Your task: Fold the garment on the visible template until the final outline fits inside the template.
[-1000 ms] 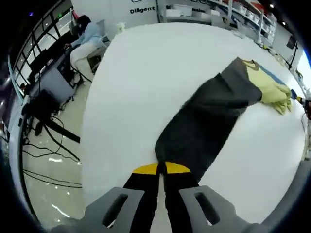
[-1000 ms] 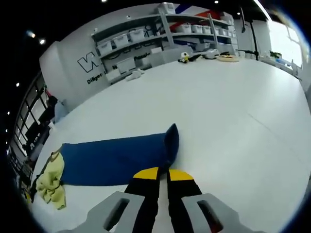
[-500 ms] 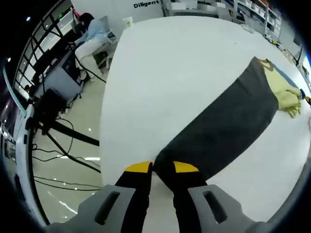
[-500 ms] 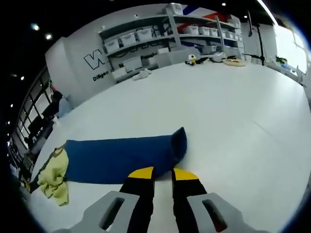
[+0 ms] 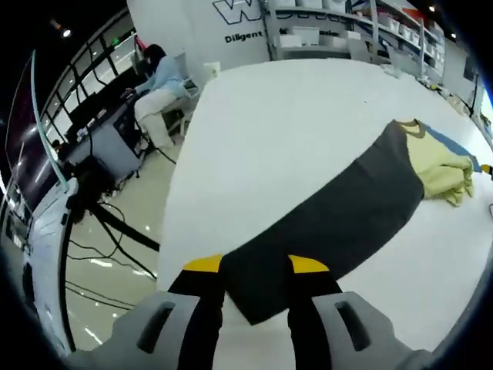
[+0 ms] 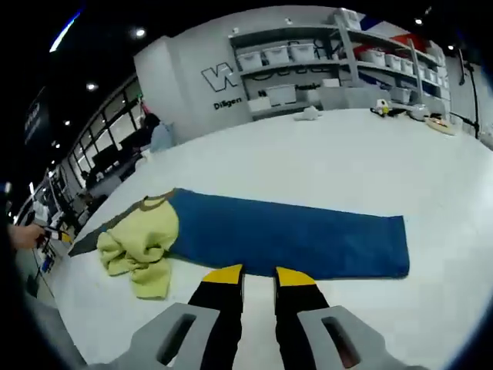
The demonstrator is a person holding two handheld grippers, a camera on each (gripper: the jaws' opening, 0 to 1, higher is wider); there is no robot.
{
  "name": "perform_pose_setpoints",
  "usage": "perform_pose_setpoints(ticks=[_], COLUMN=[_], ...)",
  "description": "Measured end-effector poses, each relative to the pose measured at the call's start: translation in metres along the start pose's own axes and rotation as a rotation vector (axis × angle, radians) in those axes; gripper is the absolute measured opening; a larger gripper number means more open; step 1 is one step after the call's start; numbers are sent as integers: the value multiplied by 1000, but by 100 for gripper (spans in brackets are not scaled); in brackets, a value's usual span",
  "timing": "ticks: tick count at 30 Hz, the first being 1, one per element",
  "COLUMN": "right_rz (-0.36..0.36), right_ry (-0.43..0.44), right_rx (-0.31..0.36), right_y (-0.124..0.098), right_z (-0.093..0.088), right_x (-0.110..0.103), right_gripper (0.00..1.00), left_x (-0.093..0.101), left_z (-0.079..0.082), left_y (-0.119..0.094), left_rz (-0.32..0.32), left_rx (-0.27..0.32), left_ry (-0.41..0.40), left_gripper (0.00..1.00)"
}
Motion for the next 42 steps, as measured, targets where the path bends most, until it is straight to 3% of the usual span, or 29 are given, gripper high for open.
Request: perform_pose_setpoints(ticks=[7,15,17,25,28,34,39,42], right_rz=[170,320,359,451,467,478,479,482], right_ry=[-153,-400,-470,-656,-718,-777,-819,-817], right_rx=[-60,-136,-157,-211,-222,-234,-244,-235], right_y=[20,35,36,40,42,45,48,50], right_z=[-10,-24,-31,-50,-53,-54,-55,-53], right_x=[-43,-89,-100,-121,-123,-121,-118,-119], right_gripper=[11,16,15,15,16,16,15,15], left_x=[68,146,162,266,291,324,329,329], left_z=[6,12,15,16,16,24,32,30], left_y=[-1,-2,3,1,5,20,33,40], left_rz=[-159,-328,-377,-611,-641,-667,-655,-656], left_rx=[45,80,90,142,145,141,124,84], left_ry=[75,158,201,404,479,572,592,608], left_gripper=[40,39,39,36,35,34,32,29])
Point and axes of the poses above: the point that each gripper's makers call its tool centre point, and the gripper's own axes: y roughly forward along the fingers, x roughly to its right, z roughly out of its top, the point moved 4 cm from there along -y, roughly backward along the fingers
